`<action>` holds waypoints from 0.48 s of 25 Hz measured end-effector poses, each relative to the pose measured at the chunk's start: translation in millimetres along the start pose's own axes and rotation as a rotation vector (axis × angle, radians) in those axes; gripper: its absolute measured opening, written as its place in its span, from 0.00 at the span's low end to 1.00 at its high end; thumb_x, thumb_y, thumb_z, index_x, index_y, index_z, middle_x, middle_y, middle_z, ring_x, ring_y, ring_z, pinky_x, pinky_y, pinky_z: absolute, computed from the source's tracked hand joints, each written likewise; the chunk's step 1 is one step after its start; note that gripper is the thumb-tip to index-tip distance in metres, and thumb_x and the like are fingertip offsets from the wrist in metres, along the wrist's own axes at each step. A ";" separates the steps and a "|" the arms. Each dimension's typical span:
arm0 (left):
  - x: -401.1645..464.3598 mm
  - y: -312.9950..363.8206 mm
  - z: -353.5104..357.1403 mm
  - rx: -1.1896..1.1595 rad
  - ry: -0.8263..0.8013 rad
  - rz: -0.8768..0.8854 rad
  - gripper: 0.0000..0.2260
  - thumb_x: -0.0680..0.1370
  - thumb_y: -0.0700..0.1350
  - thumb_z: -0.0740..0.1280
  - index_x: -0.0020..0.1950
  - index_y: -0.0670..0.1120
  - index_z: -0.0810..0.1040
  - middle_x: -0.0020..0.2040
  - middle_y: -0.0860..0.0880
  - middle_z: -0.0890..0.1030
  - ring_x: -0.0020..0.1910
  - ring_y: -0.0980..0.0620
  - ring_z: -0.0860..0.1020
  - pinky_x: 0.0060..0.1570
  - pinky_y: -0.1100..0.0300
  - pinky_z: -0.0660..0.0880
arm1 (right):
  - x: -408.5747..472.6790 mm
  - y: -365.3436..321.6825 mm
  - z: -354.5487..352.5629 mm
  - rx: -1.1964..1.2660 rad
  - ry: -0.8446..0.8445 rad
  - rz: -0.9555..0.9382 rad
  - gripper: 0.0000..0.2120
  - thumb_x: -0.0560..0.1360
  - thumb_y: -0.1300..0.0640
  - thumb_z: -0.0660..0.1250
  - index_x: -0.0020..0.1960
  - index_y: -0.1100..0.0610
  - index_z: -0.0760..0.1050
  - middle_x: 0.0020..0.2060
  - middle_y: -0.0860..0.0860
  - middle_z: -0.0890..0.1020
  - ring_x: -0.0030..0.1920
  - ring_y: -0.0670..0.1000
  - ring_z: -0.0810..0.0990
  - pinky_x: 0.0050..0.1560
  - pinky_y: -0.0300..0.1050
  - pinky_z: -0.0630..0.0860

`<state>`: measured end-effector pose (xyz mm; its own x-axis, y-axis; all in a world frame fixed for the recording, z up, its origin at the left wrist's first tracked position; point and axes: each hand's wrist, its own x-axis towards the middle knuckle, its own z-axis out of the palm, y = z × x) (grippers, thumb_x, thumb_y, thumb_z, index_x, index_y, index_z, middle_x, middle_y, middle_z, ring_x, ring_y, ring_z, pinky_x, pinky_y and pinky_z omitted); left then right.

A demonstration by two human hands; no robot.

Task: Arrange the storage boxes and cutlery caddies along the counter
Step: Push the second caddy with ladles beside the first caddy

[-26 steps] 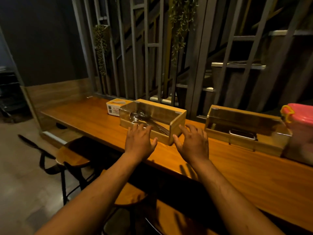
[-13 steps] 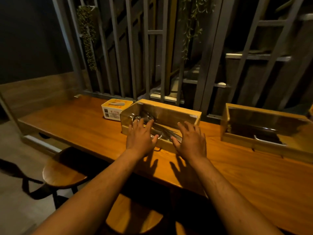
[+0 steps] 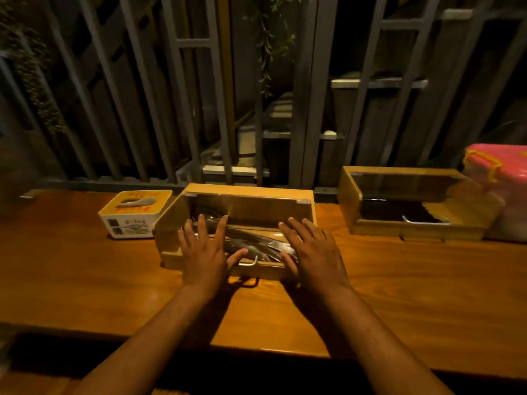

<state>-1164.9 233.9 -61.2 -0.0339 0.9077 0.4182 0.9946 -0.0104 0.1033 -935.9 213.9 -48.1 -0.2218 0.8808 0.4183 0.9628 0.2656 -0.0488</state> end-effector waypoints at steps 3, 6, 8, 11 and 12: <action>6.4 9.7 0.5 -0.016 -0.022 -0.004 0.41 0.72 0.75 0.49 0.80 0.55 0.57 0.79 0.35 0.58 0.78 0.32 0.53 0.74 0.34 0.52 | 3.8 7.2 4.2 0.006 0.033 0.054 0.31 0.78 0.43 0.64 0.77 0.46 0.59 0.76 0.50 0.67 0.76 0.55 0.64 0.68 0.55 0.68; 18.7 27.2 1.5 -0.021 -0.073 0.028 0.40 0.74 0.74 0.52 0.81 0.56 0.49 0.81 0.37 0.51 0.79 0.34 0.47 0.76 0.36 0.46 | 4.0 18.5 5.3 0.006 0.042 0.108 0.31 0.78 0.44 0.64 0.77 0.46 0.59 0.76 0.50 0.67 0.76 0.55 0.63 0.68 0.53 0.69; 27.8 40.9 5.0 -0.024 -0.090 0.048 0.40 0.75 0.74 0.52 0.81 0.56 0.47 0.81 0.38 0.50 0.79 0.34 0.47 0.76 0.36 0.46 | 8.1 32.3 4.8 0.008 0.030 0.131 0.30 0.78 0.43 0.63 0.77 0.46 0.59 0.76 0.50 0.65 0.77 0.54 0.61 0.69 0.53 0.69; 43.9 67.8 16.7 -0.030 -0.098 0.041 0.40 0.75 0.74 0.52 0.81 0.55 0.46 0.81 0.37 0.50 0.79 0.33 0.46 0.75 0.36 0.45 | 22.2 59.0 2.8 0.021 -0.019 0.179 0.30 0.79 0.44 0.62 0.78 0.45 0.56 0.78 0.49 0.61 0.79 0.53 0.56 0.73 0.52 0.62; 49.3 76.1 20.4 -0.026 -0.093 0.033 0.40 0.75 0.73 0.52 0.81 0.55 0.46 0.81 0.37 0.50 0.79 0.33 0.46 0.76 0.35 0.45 | 27.9 66.1 2.2 0.021 -0.031 0.185 0.30 0.79 0.45 0.62 0.78 0.45 0.55 0.79 0.48 0.60 0.79 0.53 0.54 0.74 0.52 0.59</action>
<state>-1088.8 286.4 -51.1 0.0095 0.9418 0.3360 0.9922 -0.0508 0.1142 -878.8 256.9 -41.6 -0.0461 0.9270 0.3722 0.9843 0.1057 -0.1415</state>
